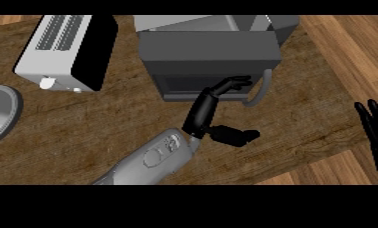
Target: Pick up the milk, place it into the microwave and close the microwave
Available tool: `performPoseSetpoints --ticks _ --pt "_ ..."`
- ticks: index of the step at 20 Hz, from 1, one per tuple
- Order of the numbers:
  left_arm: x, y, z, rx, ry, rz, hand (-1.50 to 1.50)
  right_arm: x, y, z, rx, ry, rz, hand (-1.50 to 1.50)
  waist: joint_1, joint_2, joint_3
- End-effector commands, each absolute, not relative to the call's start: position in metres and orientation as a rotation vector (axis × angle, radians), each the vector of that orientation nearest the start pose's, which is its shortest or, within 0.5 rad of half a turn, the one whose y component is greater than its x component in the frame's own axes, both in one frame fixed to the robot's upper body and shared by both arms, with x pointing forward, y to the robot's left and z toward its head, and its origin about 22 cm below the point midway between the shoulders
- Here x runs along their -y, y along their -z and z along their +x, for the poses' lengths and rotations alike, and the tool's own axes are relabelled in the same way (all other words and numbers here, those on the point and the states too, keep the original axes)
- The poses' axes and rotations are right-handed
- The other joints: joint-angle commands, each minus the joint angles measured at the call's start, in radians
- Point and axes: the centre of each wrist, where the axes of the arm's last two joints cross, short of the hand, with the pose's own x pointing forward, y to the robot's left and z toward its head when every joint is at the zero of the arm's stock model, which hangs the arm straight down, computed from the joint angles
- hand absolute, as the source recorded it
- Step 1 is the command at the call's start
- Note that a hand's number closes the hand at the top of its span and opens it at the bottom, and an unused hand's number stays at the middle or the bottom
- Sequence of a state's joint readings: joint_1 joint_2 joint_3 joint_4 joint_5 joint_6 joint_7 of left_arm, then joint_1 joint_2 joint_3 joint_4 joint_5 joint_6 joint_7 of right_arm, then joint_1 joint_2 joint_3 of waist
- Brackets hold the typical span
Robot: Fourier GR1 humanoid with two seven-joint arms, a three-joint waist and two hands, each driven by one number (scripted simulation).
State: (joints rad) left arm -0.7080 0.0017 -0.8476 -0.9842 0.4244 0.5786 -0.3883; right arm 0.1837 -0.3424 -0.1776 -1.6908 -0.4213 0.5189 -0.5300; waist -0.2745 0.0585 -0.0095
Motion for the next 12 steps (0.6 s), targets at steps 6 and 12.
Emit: performPoseSetpoints --ticks 6,12 --pt "-0.005 -0.035 0.324 1.945 0.350 -0.191 -1.50 0.359 -0.055 0.204 2.133 -0.185 0.439 -1.50 -0.054 0.018 0.002" --pt "-0.002 -0.042 0.335 1.964 0.333 -0.162 -1.50 0.359 -0.065 0.214 2.136 -0.213 0.496 -1.50 -0.081 0.031 0.005"
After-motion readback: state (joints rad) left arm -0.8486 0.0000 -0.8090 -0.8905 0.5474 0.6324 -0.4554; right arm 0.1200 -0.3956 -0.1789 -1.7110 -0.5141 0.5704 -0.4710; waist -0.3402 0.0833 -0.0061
